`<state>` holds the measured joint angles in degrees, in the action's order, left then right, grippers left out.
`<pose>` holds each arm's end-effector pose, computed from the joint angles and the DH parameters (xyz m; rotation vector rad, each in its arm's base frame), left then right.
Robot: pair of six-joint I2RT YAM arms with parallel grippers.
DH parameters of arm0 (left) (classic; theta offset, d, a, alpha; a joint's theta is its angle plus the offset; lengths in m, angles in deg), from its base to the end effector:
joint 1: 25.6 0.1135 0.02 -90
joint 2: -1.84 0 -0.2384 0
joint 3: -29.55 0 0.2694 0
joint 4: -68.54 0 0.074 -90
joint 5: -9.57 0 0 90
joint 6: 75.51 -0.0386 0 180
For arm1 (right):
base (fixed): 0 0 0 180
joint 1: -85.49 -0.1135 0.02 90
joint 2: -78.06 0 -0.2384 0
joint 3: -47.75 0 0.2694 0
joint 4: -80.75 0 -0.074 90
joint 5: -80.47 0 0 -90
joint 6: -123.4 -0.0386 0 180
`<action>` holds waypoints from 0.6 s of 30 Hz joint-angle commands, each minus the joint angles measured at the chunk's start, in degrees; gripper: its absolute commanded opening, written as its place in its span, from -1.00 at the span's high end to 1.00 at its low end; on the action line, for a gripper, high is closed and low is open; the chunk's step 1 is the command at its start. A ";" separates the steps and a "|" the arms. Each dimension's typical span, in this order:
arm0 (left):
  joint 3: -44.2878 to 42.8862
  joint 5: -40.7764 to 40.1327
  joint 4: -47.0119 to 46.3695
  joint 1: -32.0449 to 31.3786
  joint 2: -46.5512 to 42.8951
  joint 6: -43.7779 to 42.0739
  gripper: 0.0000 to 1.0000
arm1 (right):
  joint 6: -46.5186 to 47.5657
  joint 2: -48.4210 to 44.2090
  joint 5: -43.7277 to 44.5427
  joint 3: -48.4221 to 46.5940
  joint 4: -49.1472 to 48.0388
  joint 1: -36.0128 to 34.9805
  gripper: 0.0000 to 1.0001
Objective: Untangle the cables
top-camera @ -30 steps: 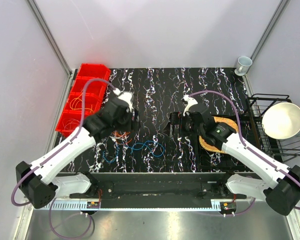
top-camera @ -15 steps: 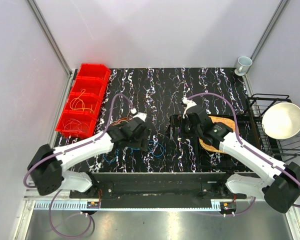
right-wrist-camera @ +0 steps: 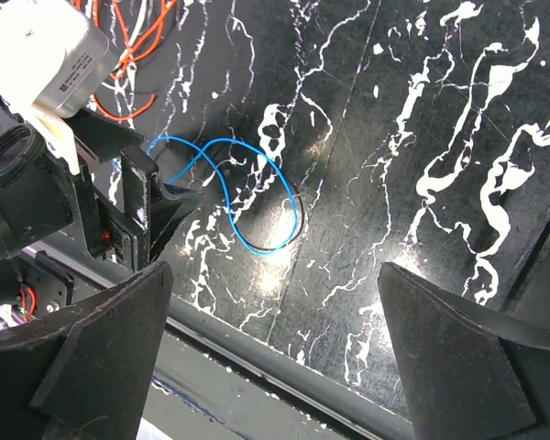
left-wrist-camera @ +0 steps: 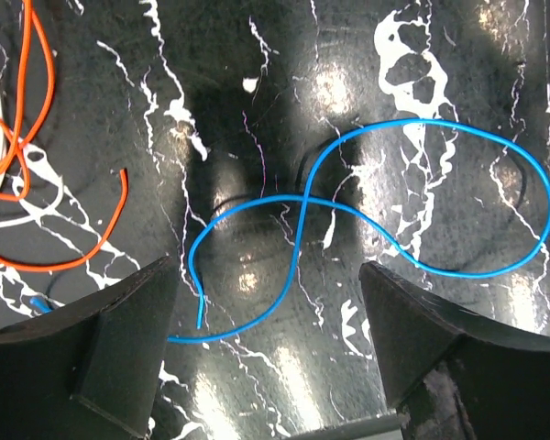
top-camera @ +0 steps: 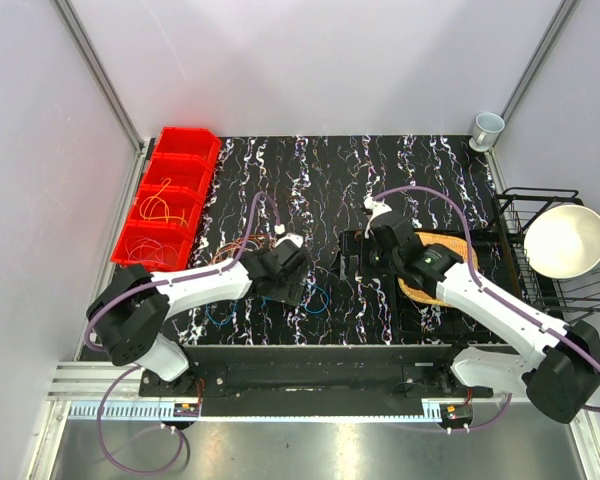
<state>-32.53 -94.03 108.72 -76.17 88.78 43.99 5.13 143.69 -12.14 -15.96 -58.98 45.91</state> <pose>0.1968 -0.2250 0.1372 0.4166 2.6233 -0.1356 0.2103 0.1761 0.2460 -0.2603 2.3829 0.6383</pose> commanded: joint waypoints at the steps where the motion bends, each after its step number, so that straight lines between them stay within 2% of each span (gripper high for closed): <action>1: 0.17 -2.30 -4.54 0.12 1.65 -2.25 -0.67 | 0.85 1.34 0.59 -1.09 0.02 0.20 -0.99; 8: -0.36 -1.95 -4.81 0.73 4.29 -3.04 -0.56 | 1.11 2.58 0.59 -1.27 0.11 0.20 -0.99; 11: 0.34 -1.16 -4.20 0.73 3.94 -2.16 -0.33 | 1.29 2.84 0.85 -1.36 0.02 0.11 -0.99; 12: 0.26 -0.99 -4.02 0.73 3.86 -1.99 -0.13 | 1.29 2.93 1.03 -1.36 0.02 0.11 -0.99; 14: 0.52 -0.11 -3.23 0.73 3.33 -1.29 0.12 | 1.38 3.54 1.12 -1.71 0.02 0.20 -0.99; 15: 0.61 0.16 -2.88 0.82 2.98 -0.94 0.34 | 1.55 3.72 1.12 -1.80 -0.06 0.11 -0.99; 18: 0.87 0.51 -2.00 0.73 1.84 -0.58 0.69 | 2.08 4.86 1.21 -2.41 0.02 0.11 -1.00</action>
<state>-32.42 -93.92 106.21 -75.71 92.71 42.48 5.68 147.38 -12.05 -16.03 -58.61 45.91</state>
